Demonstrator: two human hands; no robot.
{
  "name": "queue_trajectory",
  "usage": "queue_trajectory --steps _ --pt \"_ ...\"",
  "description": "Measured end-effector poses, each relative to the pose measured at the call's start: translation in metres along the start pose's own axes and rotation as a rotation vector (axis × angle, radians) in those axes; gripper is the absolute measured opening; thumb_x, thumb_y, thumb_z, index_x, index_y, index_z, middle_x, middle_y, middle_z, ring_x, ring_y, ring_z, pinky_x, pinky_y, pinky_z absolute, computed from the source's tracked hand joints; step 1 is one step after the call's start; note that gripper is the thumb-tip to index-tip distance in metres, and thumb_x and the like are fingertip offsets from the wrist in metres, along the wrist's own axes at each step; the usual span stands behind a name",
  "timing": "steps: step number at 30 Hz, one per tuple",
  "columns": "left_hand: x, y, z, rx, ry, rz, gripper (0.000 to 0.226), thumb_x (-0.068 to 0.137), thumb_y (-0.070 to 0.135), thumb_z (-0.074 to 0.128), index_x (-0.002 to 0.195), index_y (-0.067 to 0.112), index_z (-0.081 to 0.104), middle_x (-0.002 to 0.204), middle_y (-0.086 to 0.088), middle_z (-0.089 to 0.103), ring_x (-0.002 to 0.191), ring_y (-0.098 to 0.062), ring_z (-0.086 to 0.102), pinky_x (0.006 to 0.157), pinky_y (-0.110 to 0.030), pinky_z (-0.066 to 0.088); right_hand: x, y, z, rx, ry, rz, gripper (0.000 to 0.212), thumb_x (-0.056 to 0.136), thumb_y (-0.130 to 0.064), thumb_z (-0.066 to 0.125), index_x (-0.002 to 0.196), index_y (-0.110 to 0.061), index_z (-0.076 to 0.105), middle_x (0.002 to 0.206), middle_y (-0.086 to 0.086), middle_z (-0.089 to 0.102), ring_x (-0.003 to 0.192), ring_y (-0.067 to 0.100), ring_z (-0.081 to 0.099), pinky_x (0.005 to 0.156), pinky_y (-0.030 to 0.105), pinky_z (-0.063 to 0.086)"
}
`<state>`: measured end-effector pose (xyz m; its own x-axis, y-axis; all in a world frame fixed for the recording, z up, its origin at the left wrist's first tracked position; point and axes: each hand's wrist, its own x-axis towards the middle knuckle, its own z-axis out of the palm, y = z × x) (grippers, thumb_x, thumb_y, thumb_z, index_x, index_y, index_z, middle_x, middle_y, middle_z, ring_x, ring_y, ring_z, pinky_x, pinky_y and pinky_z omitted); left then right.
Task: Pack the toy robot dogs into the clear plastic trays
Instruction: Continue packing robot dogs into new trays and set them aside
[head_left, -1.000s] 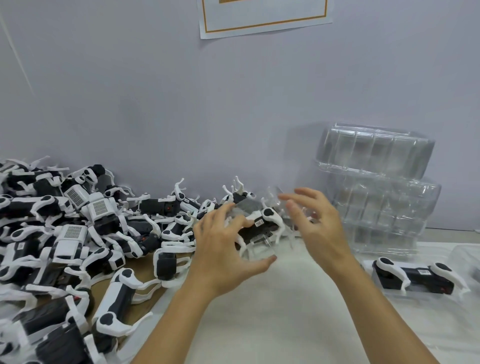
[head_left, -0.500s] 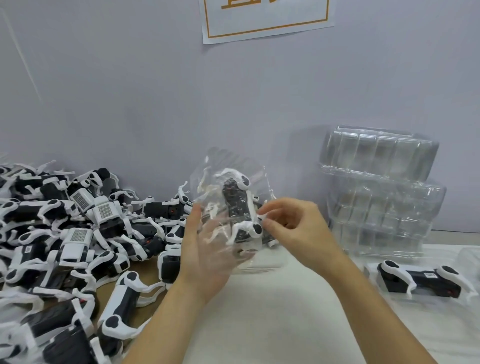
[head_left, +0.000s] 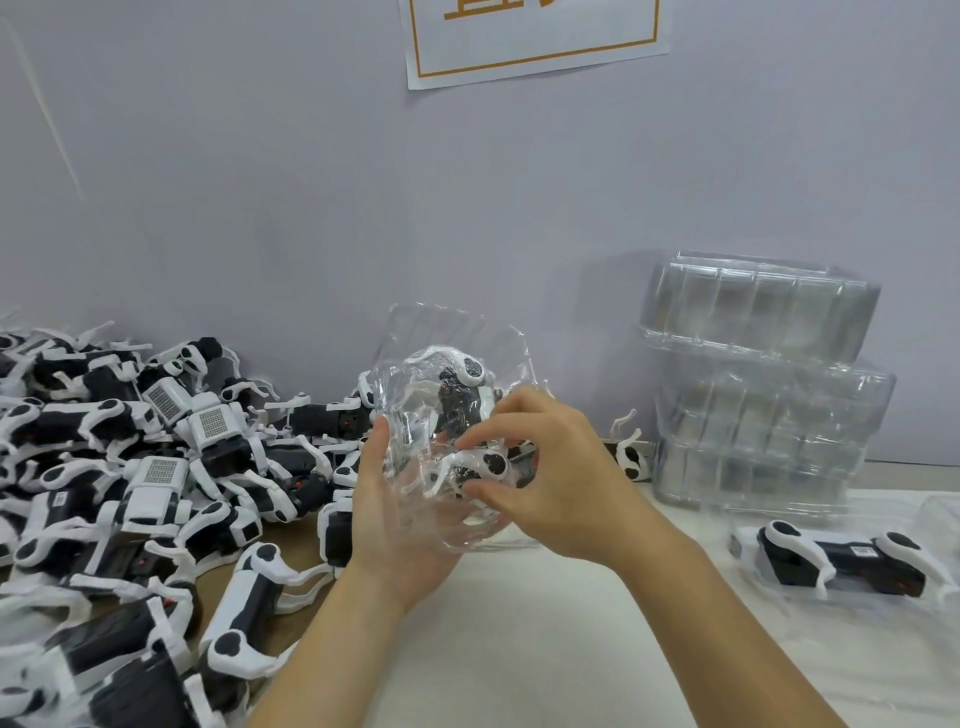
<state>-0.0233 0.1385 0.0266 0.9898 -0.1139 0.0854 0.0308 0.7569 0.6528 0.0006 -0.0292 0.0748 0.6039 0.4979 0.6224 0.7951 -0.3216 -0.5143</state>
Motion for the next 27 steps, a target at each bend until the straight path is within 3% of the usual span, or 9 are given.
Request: queue_trajectory --steps 5,7,10,14,18,23,27 --pt "0.0 -0.002 -0.004 0.047 0.03 0.013 0.075 0.077 0.072 0.065 0.127 0.015 0.067 0.119 -0.018 0.069 0.1 -0.042 0.069 0.085 -0.056 0.051 -0.001 0.003 -0.004 -0.037 -0.072 0.013 0.029 0.075 -0.035 0.083 0.099 -0.045 0.071 0.094 -0.017 0.053 0.091 0.002 0.053 0.078 0.012 0.039" --pt "0.0 -0.002 -0.003 0.092 0.049 0.01 0.078 0.074 0.072 0.068 0.129 0.016 0.066 0.13 -0.02 0.063 0.112 -0.044 0.064 0.093 -0.06 0.048 -0.002 0.006 -0.009 0.044 -0.058 0.043 0.021 0.077 -0.037 0.077 0.096 -0.045 0.07 0.095 -0.015 0.059 0.089 0.004 0.058 0.074 0.011 0.042" --pt "0.0 -0.003 0.0 0.162 0.054 -0.02 0.085 0.065 0.07 0.076 0.129 0.015 0.066 0.136 -0.018 0.06 0.123 -0.042 0.058 0.107 -0.063 0.038 0.0 0.013 -0.016 0.206 0.093 0.112 0.01 0.086 -0.025 0.072 0.092 -0.032 0.074 0.085 -0.01 0.067 0.081 0.006 0.064 0.065 0.014 0.045" --pt "-0.001 -0.007 0.006 0.2 0.138 0.006 0.07 0.068 0.067 0.069 0.115 0.016 0.074 0.118 -0.014 0.071 0.103 -0.036 0.071 0.08 -0.052 0.058 0.003 0.02 -0.018 0.186 0.291 0.192 0.013 0.083 -0.023 0.077 0.086 -0.029 0.067 0.075 -0.009 0.069 0.075 0.006 0.066 0.063 0.016 0.049" --pt "-0.003 -0.007 0.002 0.209 0.157 0.002 0.071 0.069 0.065 0.068 0.118 0.013 0.073 0.122 -0.017 0.069 0.107 -0.04 0.068 0.076 -0.053 0.058 0.002 0.023 -0.017 0.187 0.274 0.201 0.015 0.082 -0.027 0.079 0.093 -0.03 0.069 0.074 -0.014 0.069 0.074 0.002 0.067 0.062 0.012 0.049" --pt "-0.004 -0.007 -0.001 0.209 0.119 0.012 0.057 0.067 0.063 0.065 0.096 0.016 0.081 0.099 -0.011 0.077 0.083 -0.032 0.075 0.058 -0.043 0.059 0.002 0.022 -0.015 0.156 0.29 0.154 0.013 0.081 -0.024 0.08 0.091 -0.027 0.073 0.075 -0.014 0.07 0.075 0.003 0.067 0.061 0.01 0.045" --pt "-0.005 -0.006 -0.003 0.233 0.142 0.04 0.065 0.067 0.066 0.069 0.108 0.016 0.077 0.116 -0.015 0.072 0.101 -0.039 0.071 0.071 -0.052 0.059 0.002 0.016 -0.013 0.11 0.329 0.077 0.016 0.078 -0.02 0.082 0.09 -0.025 0.072 0.077 -0.016 0.069 0.076 0.004 0.066 0.062 0.009 0.046"
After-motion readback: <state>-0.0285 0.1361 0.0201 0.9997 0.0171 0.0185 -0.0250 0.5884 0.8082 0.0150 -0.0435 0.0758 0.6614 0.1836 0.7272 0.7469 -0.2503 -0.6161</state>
